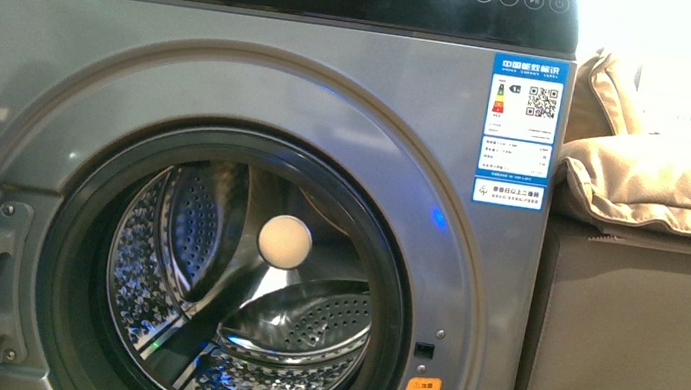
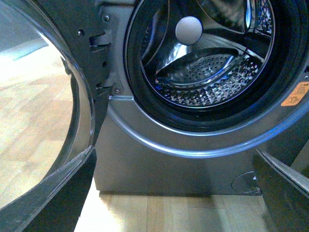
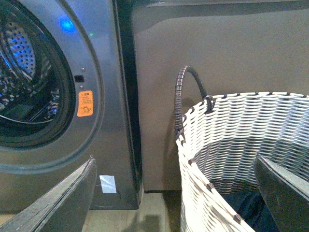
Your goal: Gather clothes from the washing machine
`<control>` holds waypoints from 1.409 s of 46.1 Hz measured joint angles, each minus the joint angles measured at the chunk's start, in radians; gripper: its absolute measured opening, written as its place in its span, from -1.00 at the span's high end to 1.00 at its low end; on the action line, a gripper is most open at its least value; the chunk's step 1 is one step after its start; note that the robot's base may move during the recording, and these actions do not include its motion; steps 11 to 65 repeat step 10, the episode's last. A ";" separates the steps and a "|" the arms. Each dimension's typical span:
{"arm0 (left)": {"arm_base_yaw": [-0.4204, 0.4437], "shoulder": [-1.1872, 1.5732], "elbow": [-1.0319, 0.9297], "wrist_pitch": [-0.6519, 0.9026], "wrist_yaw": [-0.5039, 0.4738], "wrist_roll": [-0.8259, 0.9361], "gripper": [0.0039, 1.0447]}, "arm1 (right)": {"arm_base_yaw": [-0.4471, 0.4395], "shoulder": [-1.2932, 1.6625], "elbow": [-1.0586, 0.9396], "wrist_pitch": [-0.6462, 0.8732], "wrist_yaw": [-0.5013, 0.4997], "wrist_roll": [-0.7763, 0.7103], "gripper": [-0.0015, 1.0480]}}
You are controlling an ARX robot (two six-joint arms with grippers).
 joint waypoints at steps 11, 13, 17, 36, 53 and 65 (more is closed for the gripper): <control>0.000 0.000 0.000 0.000 0.000 0.000 -0.89 | 0.000 0.000 0.000 0.000 0.000 0.000 -0.86; 0.000 0.000 0.000 0.000 0.000 0.000 -0.89 | 0.000 0.000 0.000 0.000 0.000 0.000 -0.86; 0.000 0.000 0.000 0.000 0.000 0.000 -0.89 | 0.000 0.000 0.000 0.000 0.000 0.000 -0.86; 0.000 0.000 0.000 0.000 0.000 0.000 -0.89 | 0.000 0.000 0.000 0.000 0.000 0.000 -0.86; 0.000 0.000 0.000 0.000 0.000 0.000 -0.89 | 0.000 0.000 0.000 0.000 0.000 0.000 -0.86; 0.000 0.000 0.000 0.000 0.000 0.000 -0.89 | 0.000 0.000 0.000 0.000 0.000 0.000 -0.86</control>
